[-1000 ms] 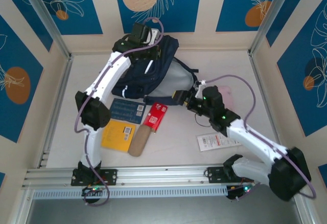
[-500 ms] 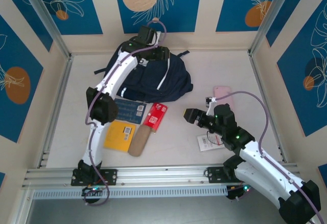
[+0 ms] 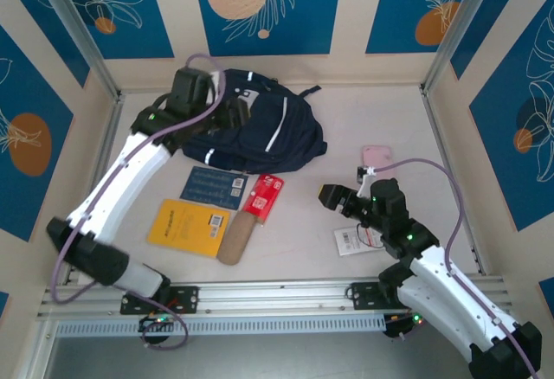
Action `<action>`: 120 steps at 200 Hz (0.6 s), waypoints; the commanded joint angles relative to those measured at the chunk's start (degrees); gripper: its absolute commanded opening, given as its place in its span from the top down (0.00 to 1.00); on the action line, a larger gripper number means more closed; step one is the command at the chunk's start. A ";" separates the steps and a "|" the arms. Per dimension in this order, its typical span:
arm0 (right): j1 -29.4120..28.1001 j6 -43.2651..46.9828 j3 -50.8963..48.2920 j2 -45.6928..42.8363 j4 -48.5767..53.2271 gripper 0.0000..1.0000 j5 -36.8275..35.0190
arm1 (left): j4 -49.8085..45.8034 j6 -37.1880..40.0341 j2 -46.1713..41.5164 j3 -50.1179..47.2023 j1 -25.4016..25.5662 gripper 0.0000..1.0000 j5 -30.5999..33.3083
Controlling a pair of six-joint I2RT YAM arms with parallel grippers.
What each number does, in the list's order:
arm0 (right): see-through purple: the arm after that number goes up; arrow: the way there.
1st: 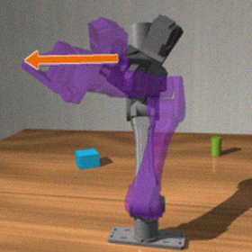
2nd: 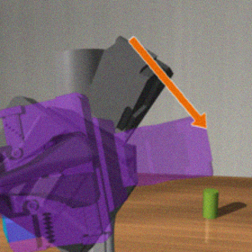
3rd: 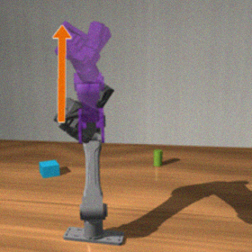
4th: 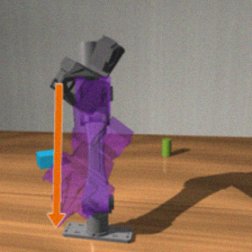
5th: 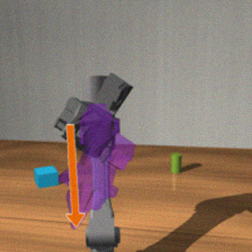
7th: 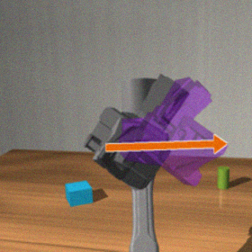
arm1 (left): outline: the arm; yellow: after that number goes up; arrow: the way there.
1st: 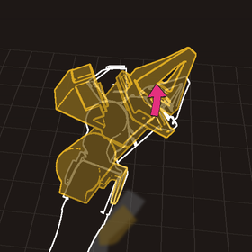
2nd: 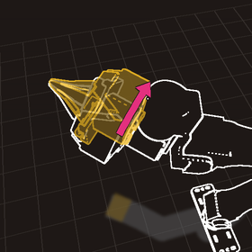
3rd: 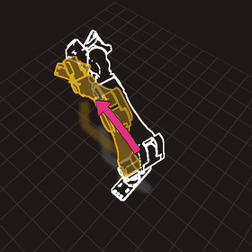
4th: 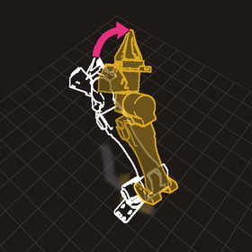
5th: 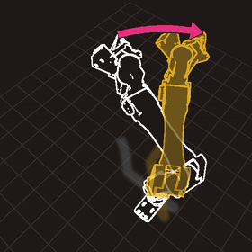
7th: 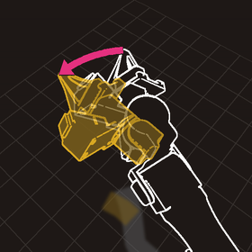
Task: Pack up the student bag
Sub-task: Pick up the glasses case from the bottom-center of the table.
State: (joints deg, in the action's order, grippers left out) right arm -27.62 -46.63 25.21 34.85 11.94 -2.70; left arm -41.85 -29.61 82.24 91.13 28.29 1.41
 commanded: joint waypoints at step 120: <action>-4.24 -2.21 2.71 1.20 10.26 0.20 1.35 | -5.18 -8.19 -16.71 -39.94 0.09 0.19 2.59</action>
State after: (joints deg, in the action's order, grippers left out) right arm -29.78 -46.96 26.28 35.05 20.10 -1.08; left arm -49.36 -35.07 68.71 59.68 28.29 9.45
